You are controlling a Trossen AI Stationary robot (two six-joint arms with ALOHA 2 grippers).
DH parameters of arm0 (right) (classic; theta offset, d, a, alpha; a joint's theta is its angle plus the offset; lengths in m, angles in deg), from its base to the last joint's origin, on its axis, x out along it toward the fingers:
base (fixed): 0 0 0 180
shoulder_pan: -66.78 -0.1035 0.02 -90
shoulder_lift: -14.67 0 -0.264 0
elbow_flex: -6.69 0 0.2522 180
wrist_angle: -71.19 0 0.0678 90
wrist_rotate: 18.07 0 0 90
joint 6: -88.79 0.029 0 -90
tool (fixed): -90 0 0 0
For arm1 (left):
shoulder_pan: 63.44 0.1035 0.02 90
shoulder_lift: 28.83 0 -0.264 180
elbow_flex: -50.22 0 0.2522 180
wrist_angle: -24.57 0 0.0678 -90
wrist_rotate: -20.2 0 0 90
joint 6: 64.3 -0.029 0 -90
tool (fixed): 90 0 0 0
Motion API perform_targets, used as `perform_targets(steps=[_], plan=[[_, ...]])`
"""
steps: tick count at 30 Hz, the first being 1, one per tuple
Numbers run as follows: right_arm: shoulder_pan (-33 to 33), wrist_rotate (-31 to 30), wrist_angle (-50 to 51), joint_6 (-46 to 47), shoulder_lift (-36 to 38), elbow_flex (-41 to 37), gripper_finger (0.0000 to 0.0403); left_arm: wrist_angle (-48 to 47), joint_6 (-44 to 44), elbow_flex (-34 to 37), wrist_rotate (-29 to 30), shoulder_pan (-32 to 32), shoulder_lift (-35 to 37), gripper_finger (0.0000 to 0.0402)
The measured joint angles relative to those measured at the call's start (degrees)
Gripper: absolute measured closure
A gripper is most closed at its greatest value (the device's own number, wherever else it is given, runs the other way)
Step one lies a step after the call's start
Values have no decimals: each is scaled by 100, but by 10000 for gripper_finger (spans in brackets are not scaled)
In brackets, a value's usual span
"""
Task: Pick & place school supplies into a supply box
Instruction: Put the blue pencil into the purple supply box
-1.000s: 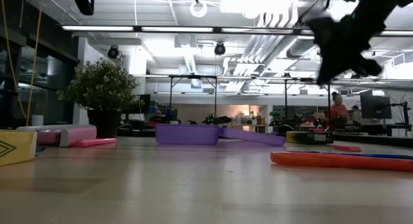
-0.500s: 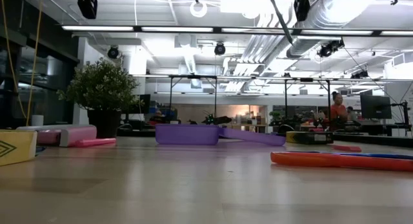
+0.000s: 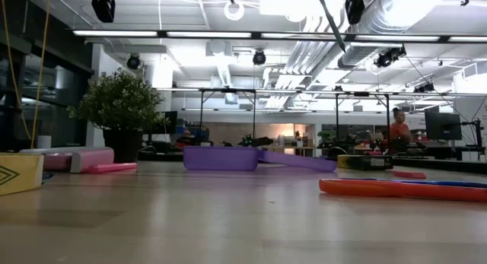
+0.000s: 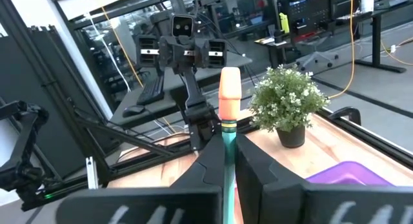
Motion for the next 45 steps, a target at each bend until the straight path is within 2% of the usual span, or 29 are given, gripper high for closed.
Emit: perform_targets(steps=[8,11,18,22,27,34,39,45], plan=[[0,18,-4,27,0,0,403,0,0,0,-1,-2,0,271],[67,-64,-11,312,-155,83,403,0,0,0,-2,-1,0,271],[524,39,23,-151,-1362,1083,403,180,-1,0,-3,-1,0,271],[949,32,38,-31,-2215,1766,403,396,-2,-4,-4,0,7,271],[1426,32,353,771,-3365,2565,403,407,-2,-4,-4,0,7,271],[1935,-10,972,2735,-4705,3185,403,402,-2,-4,-26,0,7,271],[2159,-165,1415,3790,-5303,3189,403,395,-1,-4,-109,-1,7,271],[2232,-53,1426,4107,-5665,3191,403,391,-2,-4,-109,-2,7,271]])
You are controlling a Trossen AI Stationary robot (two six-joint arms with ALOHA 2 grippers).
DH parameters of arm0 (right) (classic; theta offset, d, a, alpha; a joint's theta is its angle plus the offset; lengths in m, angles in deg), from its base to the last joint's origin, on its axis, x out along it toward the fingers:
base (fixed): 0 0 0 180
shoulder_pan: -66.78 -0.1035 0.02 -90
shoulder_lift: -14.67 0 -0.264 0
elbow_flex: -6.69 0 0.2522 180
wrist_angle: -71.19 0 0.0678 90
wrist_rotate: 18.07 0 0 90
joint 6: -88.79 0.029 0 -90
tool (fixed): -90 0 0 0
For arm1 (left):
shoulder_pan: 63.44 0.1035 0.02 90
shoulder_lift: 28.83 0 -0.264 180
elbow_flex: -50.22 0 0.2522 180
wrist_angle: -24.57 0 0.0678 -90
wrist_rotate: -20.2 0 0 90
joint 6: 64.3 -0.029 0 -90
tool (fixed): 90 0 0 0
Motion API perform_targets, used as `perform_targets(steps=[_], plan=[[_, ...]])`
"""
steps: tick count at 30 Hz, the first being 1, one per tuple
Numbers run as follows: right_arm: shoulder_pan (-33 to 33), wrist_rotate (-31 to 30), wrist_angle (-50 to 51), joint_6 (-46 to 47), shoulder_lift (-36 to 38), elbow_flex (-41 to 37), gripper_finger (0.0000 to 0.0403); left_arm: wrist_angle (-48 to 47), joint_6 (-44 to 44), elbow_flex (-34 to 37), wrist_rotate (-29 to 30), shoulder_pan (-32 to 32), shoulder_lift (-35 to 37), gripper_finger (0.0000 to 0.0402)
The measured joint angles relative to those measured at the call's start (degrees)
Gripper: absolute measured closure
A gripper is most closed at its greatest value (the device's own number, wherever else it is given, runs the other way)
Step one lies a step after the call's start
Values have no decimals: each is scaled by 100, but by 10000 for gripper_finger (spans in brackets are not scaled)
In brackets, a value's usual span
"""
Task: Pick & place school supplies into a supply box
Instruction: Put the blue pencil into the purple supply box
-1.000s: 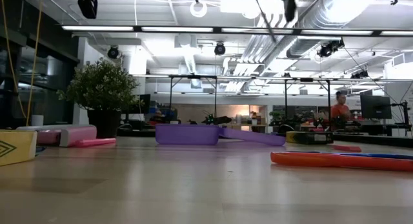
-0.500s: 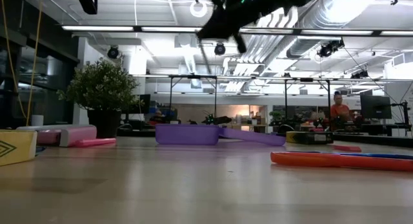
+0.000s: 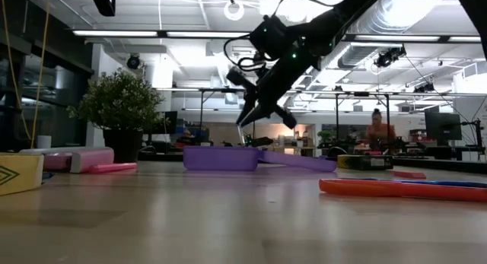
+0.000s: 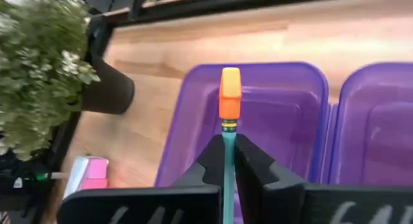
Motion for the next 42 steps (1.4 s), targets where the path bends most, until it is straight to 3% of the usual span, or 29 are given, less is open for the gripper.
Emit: perform_targets(steps=[8,20,42], plan=[[28,2,314,39,-50,0,403,-3,-1,0,0,1,0,271],[197,-439,-63,205,-39,0,403,-4,0,0,0,2,0,271],[141,-124,358,100,-39,0,393,-4,-2,0,9,0,0,271]])
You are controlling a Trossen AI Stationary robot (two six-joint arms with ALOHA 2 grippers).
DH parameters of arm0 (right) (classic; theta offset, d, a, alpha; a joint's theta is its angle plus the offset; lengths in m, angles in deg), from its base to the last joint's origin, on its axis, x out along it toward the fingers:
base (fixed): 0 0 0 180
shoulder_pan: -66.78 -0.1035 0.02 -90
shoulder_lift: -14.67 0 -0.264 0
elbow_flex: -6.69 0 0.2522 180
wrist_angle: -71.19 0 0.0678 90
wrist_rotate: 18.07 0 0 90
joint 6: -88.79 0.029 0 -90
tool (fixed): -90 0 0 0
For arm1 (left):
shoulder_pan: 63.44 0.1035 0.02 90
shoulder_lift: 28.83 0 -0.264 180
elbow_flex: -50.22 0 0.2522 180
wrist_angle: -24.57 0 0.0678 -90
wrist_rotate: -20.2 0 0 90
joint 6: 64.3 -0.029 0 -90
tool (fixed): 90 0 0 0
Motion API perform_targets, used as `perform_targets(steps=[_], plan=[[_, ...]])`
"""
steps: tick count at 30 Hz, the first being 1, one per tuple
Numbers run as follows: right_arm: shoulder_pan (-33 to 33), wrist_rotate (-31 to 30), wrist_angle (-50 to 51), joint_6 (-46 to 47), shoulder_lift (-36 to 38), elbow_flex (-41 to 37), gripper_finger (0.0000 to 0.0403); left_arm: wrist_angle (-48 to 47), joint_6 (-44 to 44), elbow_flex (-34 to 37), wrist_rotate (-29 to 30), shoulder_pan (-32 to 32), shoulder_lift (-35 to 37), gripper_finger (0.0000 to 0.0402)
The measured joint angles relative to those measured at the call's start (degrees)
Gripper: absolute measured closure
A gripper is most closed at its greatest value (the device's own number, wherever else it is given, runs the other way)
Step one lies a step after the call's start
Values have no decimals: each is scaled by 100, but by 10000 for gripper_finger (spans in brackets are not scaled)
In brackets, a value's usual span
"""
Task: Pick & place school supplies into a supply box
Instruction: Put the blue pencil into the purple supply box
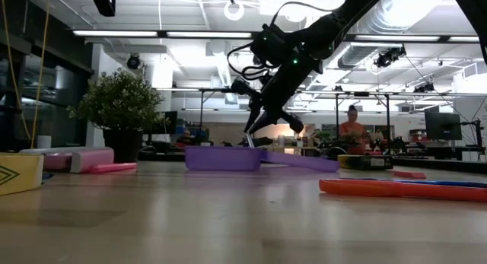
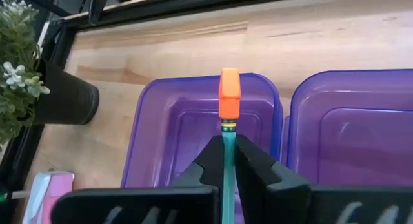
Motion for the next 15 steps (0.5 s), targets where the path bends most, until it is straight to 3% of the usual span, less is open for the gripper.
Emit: perform_targets(steps=[15], plan=[[-8,811,151,-1,-341,-1,392,0,0,0,15,2,-2,271]])
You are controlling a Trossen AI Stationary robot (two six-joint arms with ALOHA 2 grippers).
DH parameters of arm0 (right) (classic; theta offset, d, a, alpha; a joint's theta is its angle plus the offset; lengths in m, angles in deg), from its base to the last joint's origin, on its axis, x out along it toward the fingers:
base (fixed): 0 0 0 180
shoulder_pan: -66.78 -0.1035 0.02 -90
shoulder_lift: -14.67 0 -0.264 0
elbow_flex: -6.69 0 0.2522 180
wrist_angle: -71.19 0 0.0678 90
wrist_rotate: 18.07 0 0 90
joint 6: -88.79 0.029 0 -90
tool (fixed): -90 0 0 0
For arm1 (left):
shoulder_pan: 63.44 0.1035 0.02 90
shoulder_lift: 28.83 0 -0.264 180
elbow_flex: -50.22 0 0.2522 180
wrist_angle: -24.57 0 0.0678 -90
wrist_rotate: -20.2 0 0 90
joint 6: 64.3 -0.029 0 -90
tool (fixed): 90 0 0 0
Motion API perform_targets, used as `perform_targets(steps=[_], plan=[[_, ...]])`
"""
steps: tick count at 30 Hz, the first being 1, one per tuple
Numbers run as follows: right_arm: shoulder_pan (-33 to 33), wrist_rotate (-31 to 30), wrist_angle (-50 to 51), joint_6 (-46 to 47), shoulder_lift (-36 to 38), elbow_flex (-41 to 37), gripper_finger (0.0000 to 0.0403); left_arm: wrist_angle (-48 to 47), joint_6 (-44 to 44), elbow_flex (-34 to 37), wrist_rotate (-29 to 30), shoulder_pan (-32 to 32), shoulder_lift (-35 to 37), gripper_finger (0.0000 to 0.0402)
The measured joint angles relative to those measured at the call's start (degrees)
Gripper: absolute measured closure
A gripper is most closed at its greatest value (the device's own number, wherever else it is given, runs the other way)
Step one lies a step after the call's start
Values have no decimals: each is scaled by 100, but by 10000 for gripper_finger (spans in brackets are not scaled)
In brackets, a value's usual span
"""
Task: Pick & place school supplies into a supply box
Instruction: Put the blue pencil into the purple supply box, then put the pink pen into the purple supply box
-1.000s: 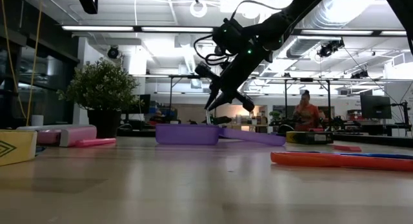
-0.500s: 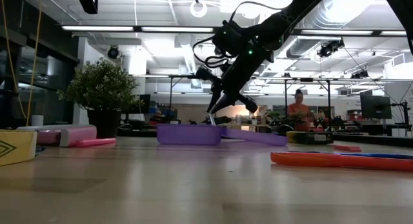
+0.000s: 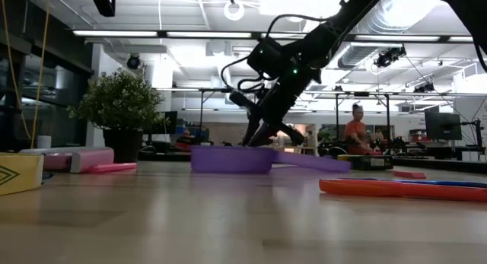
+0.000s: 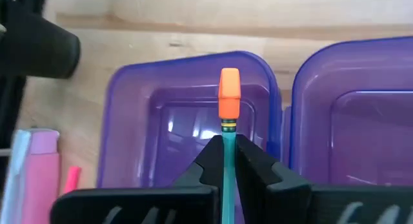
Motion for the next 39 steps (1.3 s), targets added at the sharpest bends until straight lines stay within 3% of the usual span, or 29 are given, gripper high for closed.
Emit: perform_targets(steps=[21,33,39], plan=[[15,211,125,-60,-3,-1,387,0,0,0,0,0,0,271],[17,182,99,-346,33,-1,292,0,0,0,-2,0,0,271],[118,202,158,-756,327,-1,273,0,0,0,-2,0,0,271]])
